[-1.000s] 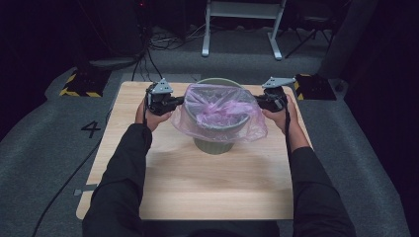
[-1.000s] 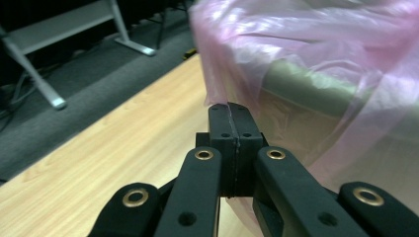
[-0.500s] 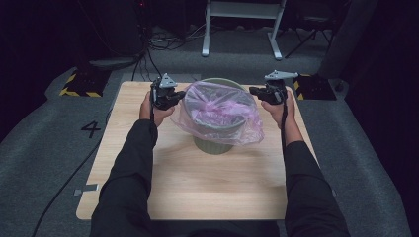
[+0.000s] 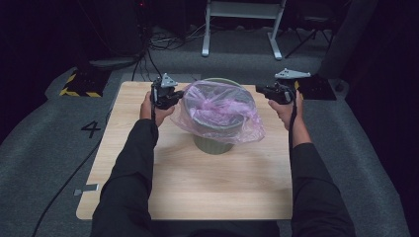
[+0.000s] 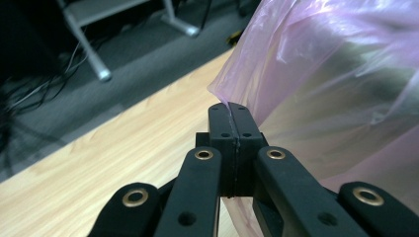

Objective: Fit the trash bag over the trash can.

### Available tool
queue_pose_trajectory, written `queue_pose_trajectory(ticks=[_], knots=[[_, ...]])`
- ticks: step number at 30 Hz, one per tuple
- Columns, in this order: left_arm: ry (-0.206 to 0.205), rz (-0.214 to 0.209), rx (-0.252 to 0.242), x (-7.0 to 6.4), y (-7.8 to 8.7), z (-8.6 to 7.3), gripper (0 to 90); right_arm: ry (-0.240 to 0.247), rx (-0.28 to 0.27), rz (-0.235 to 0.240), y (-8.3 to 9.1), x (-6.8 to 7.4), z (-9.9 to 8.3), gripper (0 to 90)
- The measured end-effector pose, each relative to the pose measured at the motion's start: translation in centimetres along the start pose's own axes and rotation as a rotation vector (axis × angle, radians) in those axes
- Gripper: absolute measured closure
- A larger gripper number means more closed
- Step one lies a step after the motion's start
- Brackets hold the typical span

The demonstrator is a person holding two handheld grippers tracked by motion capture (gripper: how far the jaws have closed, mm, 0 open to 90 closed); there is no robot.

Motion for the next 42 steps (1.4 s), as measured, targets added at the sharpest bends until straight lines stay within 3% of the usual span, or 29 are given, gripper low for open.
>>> queue_pose_trajectory(ticks=[1,2,3,6,8,9,11,13,15,16,20,22,25,27,30,31,38,41,42], knots=[[-0.007,0.012,-0.005,-0.1,0.0,0.2,89.9,-0.005,-0.009,0.036,0.1,0.2,0.2,72.6],[-0.024,0.011,-0.011,-0.2,0.1,0.4,89.9,0.010,-0.017,0.013,0.4,0.6,0.7,63.4],[-0.020,0.008,-0.018,-0.2,0.1,0.5,89.9,-0.007,-0.029,0.012,0.5,0.7,1.1,59.0],[-0.019,0.005,-0.017,-0.3,0.1,0.6,89.9,-0.038,-0.061,0.031,0.9,1.0,1.8,53.8],[-0.022,0.005,-0.023,-0.4,0.2,0.8,89.9,-0.047,-0.074,0.075,1.1,1.5,2.4,48.9],[-0.027,0.011,-0.020,-0.4,0.2,0.8,90.0,-0.028,-0.060,0.116,1.1,2.3,2.7,41.9],[-0.025,0.011,-0.023,-0.4,0.2,0.9,89.9,-0.015,-0.046,0.129,1.0,2.7,2.8,40.1],[-0.022,0.013,-0.025,-0.4,0.2,0.9,89.9,0.017,0.011,0.152,0.5,3.5,2.7,35.6],[-0.027,0.014,-0.025,-0.5,0.2,1.0,90.0,0.072,0.078,0.124,-0.5,3.9,2.3,35.1],[-0.026,0.018,-0.028,-0.5,0.1,1.1,90.0,0.072,0.078,0.124,-0.5,3.9,2.3,35.1],[-0.020,0.023,-0.034,-0.5,0.2,1.2,90.0,0.075,0.101,0.135,-0.9,3.9,2.3,37.1],[-0.018,0.020,-0.034,-0.5,0.2,1.3,89.9,0.054,0.075,0.159,-0.5,4.0,2.5,37.6],[-0.017,0.024,-0.032,-0.4,0.3,1.2,90.0,0.067,0.061,0.177,0.0,4.3,2.8,36.5],[-0.011,0.024,-0.034,-0.4,0.3,1.1,89.9,0.104,0.109,0.154,-0.2,4.5,2.5,36.1],[-0.013,0.020,-0.037,-0.5,0.3,1.2,89.9,0.115,0.135,0.141,-0.5,4.4,2.2,37.5],[-0.016,0.018,-0.036,-0.6,0.2,1.2,89.9,0.133,0.154,0.116,-0.6,4.4,2.0,46.1],[-0.019,0.012,-0.041,-0.7,0.2,1.3,89.8,0.208,0.146,0.055,-0.4,4.2,1.9,65.8],[-0.016,0.010,-0.048,-0.8,0.2,1.4,89.8,0.223,0.145,0.052,-0.3,4.1,1.8,77.7],[-0.016,0.010,-0.048,-0.8,0.2,1.4,89.7,0.223,0.145,0.052,-0.3,4.1,1.8,77.7]])
Point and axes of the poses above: each handheld gripper's, and its own axes: y roughly backward along the jaws, z roughly out of its top, x roughly to its left, the point moved 4 cm from there along -y, roughly forward along the jaws, and after that the axes turned 10 degrees about -x, right-handed, at the moved point
